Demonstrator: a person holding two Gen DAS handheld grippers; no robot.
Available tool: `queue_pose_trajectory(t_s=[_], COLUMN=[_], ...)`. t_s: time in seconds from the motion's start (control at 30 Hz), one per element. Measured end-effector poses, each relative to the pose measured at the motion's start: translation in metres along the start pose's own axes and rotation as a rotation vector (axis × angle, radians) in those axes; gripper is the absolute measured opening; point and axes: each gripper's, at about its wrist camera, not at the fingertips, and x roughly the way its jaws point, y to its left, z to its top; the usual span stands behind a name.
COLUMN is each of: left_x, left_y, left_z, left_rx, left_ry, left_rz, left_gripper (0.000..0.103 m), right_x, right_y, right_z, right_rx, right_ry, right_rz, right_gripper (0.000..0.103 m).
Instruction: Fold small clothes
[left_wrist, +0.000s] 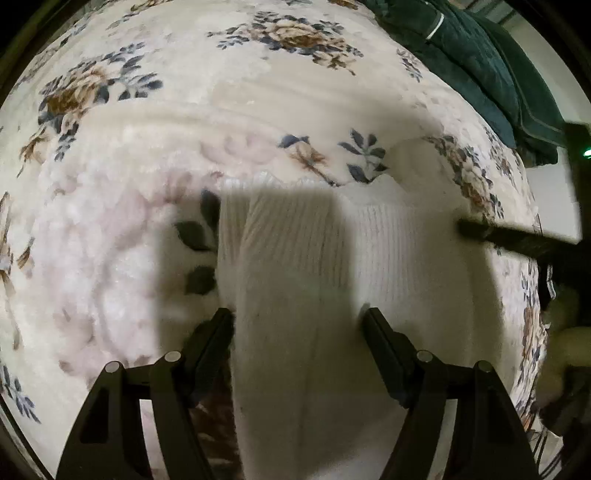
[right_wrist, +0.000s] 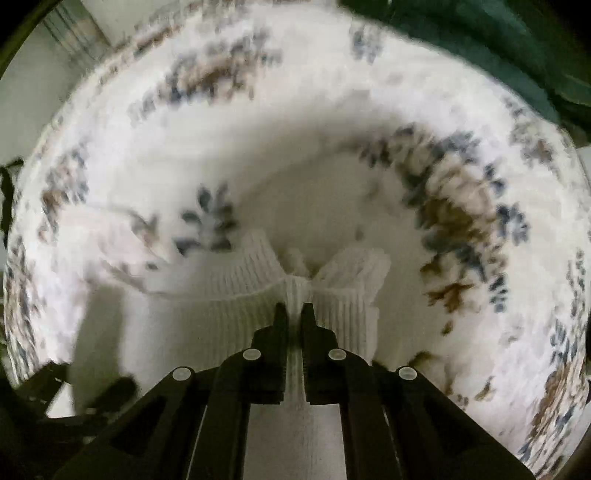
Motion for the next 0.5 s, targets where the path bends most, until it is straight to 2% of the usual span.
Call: queue_pose_trajectory(t_s=[0.07, 0.17, 0.2, 0.23, 0.27, 0.33, 0.4, 0.43, 0.5], left_x=[0.001, 0.001, 0.001, 0.0, -0.001, -0.005, -0.008, -0.007, -0.006], left_y=[0.001, 0.003, 0.005, 0.007, 0.009, 0.015, 0.019, 0.02, 0.02], left_z=[0.001, 0.003, 0.004, 0.006, 0.008, 0.013, 0.019, 0.023, 0.027], left_rx=[-0.007, -0.019, -0.024, -0.029, -0.036, -0.051, -0.054, -0.05, -0.035], left_ry=[0.004, 0.003, -0.001, -0.006, -0.013, -0.041, -0.067, -0.068, -0.077], left_rz=[-0.006, -0.017, -0.024, -0.029, -0.037, -0.056, -0.056, -0.056, -0.057], left_gripper=[0.071, 0.071, 0.071, 0.071, 0.071, 0.07, 0.049, 0.032, 0.017], right_x=[0.016, 0.011, 0.003, -0.007, -0.014, -0.027, -0.025, -0.017, -0.004], right_y=[-0.001, -0.014, -0.023, -0.037, -0.048, -0.078, -0.093, -0.1, -0.102], right_z=[0.001, 0.002, 0.002, 0.0, -0.001, -0.008, -0.013, -0.016, -0.02], right_rx=[-0.002, 0.03, 0.064, 0.116, 0.155, 0.264, 0.309, 0.319, 0.32], right_ry=[0.058, 0.105, 0.097, 0.076, 0.06, 0.026, 0.04, 0.066, 0.1], right_rz=[0.026, 0.122, 0.167, 0.204, 0.222, 0.263, 0.296, 0.306, 0.322], right_gripper=[0.008, 0.019, 0.028, 0.043, 0.048, 0.051, 0.051, 0.051, 0.051])
